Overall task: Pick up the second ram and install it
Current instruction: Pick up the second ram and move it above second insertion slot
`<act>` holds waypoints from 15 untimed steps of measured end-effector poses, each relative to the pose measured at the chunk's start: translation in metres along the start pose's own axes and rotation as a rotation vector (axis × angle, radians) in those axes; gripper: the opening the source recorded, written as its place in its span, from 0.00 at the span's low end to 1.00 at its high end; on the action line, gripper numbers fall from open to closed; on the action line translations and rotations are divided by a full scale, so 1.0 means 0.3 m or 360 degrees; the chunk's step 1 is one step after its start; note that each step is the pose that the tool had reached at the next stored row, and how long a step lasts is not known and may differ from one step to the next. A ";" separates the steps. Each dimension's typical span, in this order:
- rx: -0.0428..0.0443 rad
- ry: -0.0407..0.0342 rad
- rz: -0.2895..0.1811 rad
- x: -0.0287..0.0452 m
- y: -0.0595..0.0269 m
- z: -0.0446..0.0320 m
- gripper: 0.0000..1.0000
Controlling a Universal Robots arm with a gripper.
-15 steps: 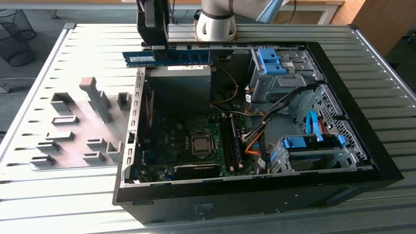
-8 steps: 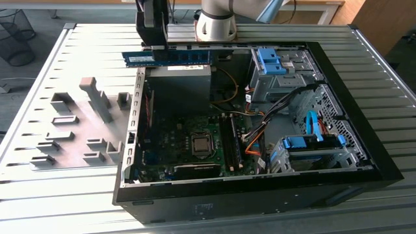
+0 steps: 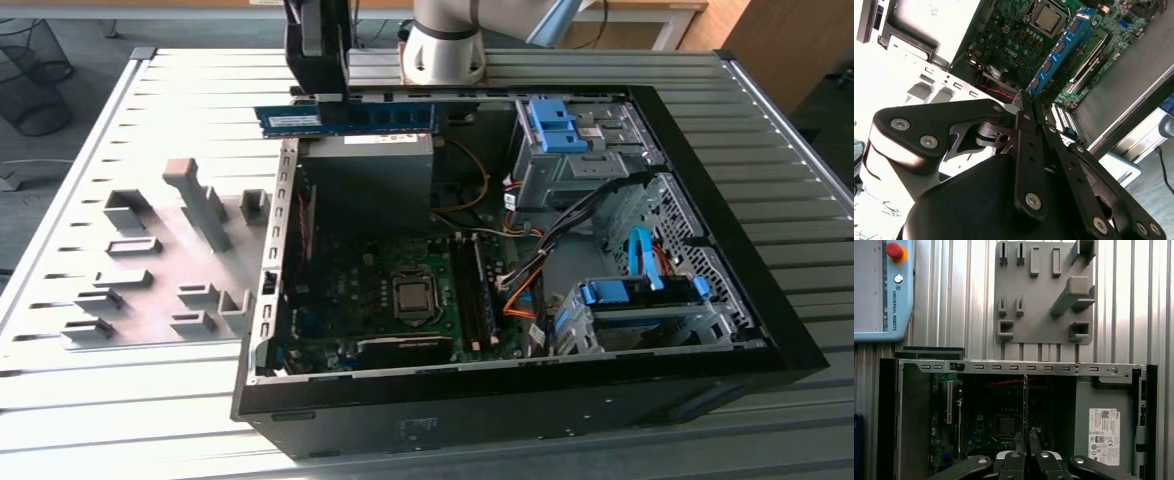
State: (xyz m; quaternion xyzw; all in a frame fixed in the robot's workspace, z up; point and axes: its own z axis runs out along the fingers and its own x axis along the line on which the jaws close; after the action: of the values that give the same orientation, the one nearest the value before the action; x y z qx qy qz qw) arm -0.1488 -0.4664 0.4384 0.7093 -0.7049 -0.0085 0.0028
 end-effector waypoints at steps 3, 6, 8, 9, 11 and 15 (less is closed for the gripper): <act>0.0000 0.0000 0.0000 0.000 -0.006 0.000 0.14; 0.0000 0.0000 0.0000 0.000 -0.012 0.000 0.14; 0.0000 0.0000 0.0000 0.000 -0.015 0.000 0.14; 0.0000 0.0000 0.0000 0.000 -0.017 0.000 0.14; 0.0000 0.0000 0.0000 0.000 -0.021 0.000 0.14; 0.0000 0.0000 0.0000 0.000 -0.028 0.000 0.14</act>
State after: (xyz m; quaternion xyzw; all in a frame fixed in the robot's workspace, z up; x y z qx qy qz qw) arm -0.1403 -0.4664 0.4384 0.7093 -0.7049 -0.0085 0.0028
